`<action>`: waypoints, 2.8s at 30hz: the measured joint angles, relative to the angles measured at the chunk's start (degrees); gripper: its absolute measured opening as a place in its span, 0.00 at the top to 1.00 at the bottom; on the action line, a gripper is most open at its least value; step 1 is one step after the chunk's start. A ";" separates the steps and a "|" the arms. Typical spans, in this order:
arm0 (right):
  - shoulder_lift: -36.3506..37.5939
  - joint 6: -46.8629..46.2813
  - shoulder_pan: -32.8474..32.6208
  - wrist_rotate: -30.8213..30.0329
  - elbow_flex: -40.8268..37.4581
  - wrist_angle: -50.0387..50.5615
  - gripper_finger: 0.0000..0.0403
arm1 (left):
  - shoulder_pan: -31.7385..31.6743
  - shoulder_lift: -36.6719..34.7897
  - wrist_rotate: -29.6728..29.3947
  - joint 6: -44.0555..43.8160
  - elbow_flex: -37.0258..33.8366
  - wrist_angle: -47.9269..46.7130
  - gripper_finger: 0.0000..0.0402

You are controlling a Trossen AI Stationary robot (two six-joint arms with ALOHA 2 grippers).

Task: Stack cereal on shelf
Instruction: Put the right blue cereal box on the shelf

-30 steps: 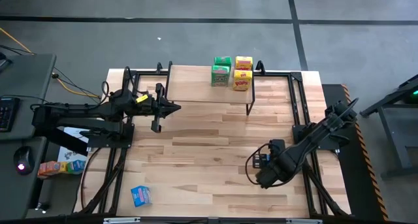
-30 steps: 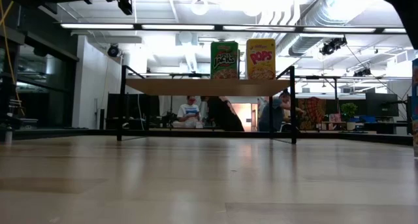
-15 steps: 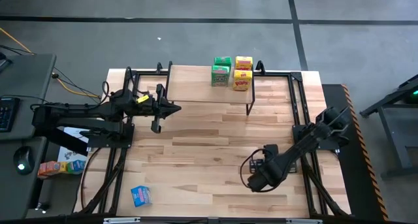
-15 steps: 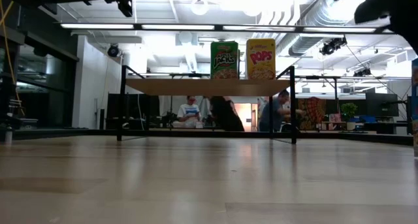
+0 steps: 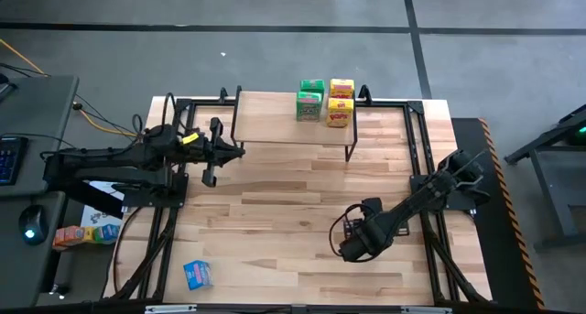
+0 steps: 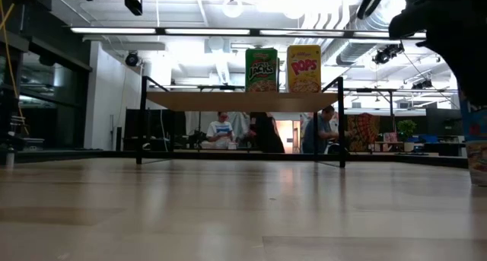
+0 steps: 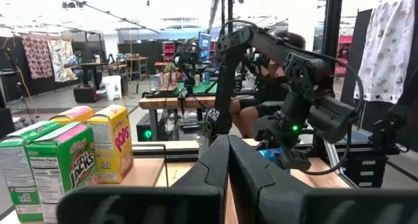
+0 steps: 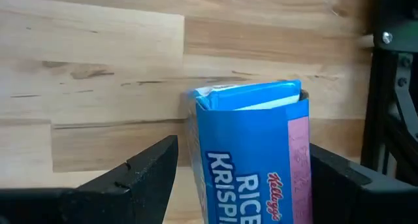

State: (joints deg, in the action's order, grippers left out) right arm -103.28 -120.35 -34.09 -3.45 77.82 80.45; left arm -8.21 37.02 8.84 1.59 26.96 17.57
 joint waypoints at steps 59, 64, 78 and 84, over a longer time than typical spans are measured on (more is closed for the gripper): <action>3.69 85.51 16.50 -4.90 11.37 -35.70 0.69 | 10.34 41.20 8.94 -2.43 10.29 10.36 0.36; 3.69 85.87 16.48 -4.90 11.37 -35.70 0.69 | 11.36 45.71 9.14 -3.39 14.03 10.50 0.35; 3.66 87.63 16.48 -9.95 11.34 -37.66 0.69 | 12.90 46.66 8.80 -7.75 15.69 8.06 0.35; 3.65 89.47 16.50 -10.02 11.34 -42.61 0.69 | 12.68 46.66 8.52 -8.67 15.69 8.68 0.35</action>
State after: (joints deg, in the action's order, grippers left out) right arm -99.63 -30.88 -17.59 -13.46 89.17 37.85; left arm 4.47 83.68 17.36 -7.09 42.65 26.25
